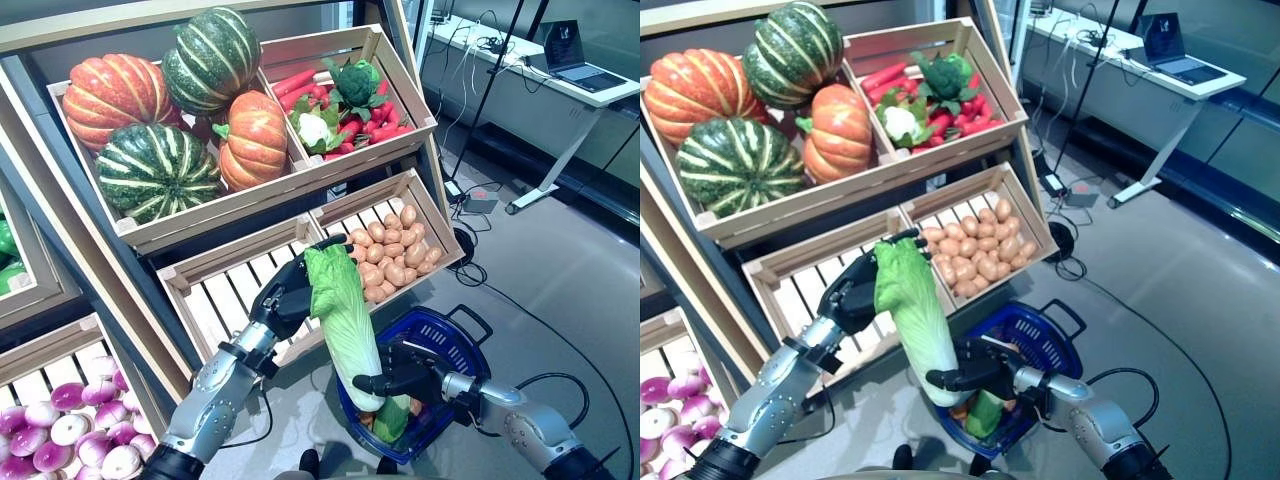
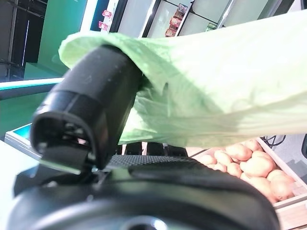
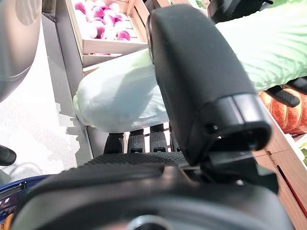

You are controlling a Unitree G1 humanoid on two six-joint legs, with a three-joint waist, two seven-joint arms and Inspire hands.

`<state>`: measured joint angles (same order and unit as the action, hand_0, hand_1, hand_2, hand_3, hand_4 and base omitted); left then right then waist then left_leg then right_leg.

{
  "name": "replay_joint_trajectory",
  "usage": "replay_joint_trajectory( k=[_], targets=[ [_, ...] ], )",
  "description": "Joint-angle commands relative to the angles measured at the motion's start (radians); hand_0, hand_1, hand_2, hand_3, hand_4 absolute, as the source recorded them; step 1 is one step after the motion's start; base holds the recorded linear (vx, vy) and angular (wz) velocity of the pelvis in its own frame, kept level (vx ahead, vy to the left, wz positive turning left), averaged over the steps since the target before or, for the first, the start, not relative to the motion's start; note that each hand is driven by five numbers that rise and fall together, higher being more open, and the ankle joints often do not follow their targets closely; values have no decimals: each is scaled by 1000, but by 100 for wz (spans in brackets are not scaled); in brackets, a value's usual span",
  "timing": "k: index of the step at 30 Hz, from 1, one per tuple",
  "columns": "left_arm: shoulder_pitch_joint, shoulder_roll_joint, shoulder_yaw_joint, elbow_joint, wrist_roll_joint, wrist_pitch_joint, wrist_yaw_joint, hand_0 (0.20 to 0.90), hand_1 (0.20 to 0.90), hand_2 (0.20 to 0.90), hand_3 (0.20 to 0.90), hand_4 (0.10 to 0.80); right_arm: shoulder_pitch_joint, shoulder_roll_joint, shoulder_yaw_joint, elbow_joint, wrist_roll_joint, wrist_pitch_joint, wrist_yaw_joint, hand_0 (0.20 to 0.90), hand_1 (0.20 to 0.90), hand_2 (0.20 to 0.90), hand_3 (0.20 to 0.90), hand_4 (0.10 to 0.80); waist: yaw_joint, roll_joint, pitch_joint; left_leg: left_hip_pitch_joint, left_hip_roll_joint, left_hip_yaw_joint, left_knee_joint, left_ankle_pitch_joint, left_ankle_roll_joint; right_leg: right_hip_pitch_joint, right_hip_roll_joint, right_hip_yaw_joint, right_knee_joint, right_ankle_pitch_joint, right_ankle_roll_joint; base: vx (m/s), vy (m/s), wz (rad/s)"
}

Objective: Put vegetables into the basket

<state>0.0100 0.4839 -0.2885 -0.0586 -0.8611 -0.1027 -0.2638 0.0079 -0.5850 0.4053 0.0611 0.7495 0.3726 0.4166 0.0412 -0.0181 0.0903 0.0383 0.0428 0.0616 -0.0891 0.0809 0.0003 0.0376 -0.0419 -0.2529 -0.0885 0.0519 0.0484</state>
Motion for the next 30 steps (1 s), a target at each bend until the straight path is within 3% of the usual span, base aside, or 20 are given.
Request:
replay_joint_trajectory(
  k=[1, 9, 15, 30],
  targets=[
    [-62, -14, -5, -98, -28, -45, -48, 900, 900, 900, 900, 800, -65, 40, -98, -33, 148, -124, -30, 300, 300, 300, 300, 400, 9, -35, -54, 35, 3, -4, 2, -79, -28, 55, -83, 16, 1, 1, 68, 0, 0, 0],
    [-27, -22, 64, -104, -69, -11, -60, 900, 900, 900, 900, 800, -9, 67, -233, -58, 247, -237, -64, 300, 300, 300, 300, 400, -6, -33, -45, 37, 6, 5, 2, -81, -26, 51, -79, 23, 1, 3, 68, -14, -11, -1],
    [9, -39, 150, -118, -81, 33, -76, 900, 900, 900, 900, 800, 72, 141, -389, -54, 300, -356, -83, 300, 300, 300, 300, 400, -28, -29, -36, 30, 11, 15, 2, -82, -26, 38, -74, 35, 1, 3, 66, -56, -35, -5],
    [5, -44, 199, -118, -64, 7, -54, 900, 900, 900, 900, 800, 120, 158, -508, 72, 328, -441, -63, 300, 300, 300, 300, 400, -47, -35, -11, 1, 19, 33, 2, -72, -32, 10, -66, 44, 1, 12, 66, -47, -19, -5]
  ],
)
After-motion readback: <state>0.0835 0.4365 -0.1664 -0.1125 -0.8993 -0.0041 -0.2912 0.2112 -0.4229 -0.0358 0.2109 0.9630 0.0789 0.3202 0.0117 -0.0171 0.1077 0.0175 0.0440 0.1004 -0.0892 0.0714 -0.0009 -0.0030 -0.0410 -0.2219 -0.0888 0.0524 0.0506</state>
